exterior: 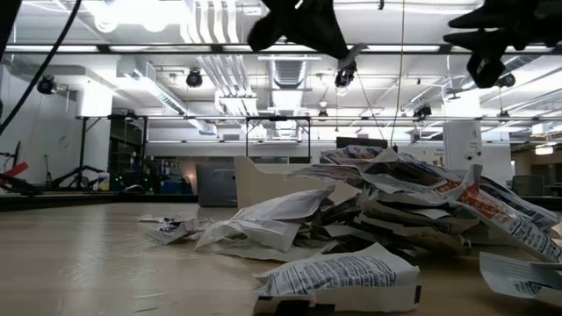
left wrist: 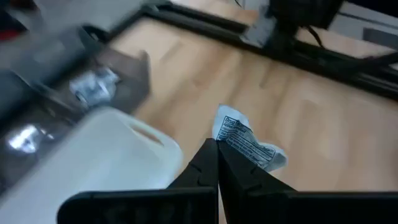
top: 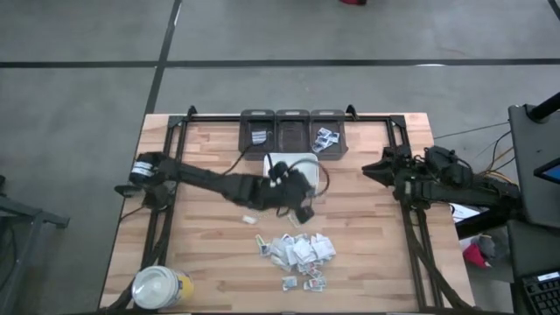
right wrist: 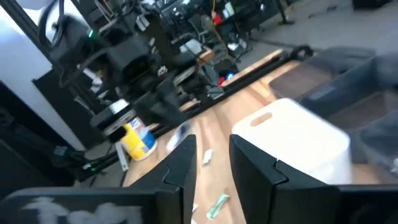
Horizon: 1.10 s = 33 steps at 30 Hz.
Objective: Pick & Place First Aid Supplies
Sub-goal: Put the white alcohol pad into the right black bin
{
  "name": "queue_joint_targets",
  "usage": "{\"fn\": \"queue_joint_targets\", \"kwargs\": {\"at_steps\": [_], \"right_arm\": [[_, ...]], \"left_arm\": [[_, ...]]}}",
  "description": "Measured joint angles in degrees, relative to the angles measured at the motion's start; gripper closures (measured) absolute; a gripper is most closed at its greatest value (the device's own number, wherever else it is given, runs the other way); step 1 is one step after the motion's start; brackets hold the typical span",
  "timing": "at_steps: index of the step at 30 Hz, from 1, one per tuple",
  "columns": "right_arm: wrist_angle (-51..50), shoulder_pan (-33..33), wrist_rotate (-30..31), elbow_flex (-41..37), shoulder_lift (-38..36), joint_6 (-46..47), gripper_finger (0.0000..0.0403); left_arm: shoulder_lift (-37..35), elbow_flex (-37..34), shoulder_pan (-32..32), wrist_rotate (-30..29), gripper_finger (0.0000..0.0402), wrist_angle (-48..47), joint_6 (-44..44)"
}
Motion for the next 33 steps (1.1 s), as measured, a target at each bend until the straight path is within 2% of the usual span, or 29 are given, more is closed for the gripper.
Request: {"fn": "queue_joint_targets", "kwargs": {"at_steps": [7,14,18,24,33], "right_arm": [[11.6,0.0,-1.0,0.0,12.7,1.0,0.0256],[22.4,-0.1,0.4,0.0,23.0,1.1,0.0212],[22.9,-0.2,4.3,1.9,28.1,1.2,0.0197],[22.5,-0.7,5.4,7.5,35.1,-0.7,0.0188],[13.6,-3.2,5.6,15.8,41.8,-5.1,0.0175]], "left_arm": [[0.0,0.1,6.0,-0.1,0.0401,6.2,8.1],[0.0,0.1,9.4,-0.5,0.0401,10.4,14.3],[0.0,0.1,10.2,-0.4,0.0402,13.2,17.9],[0.0,0.1,10.4,-0.4,0.0401,14.1,21.9],[0.0,0.0,10.4,-0.8,0.0401,14.0,24.7]]}}
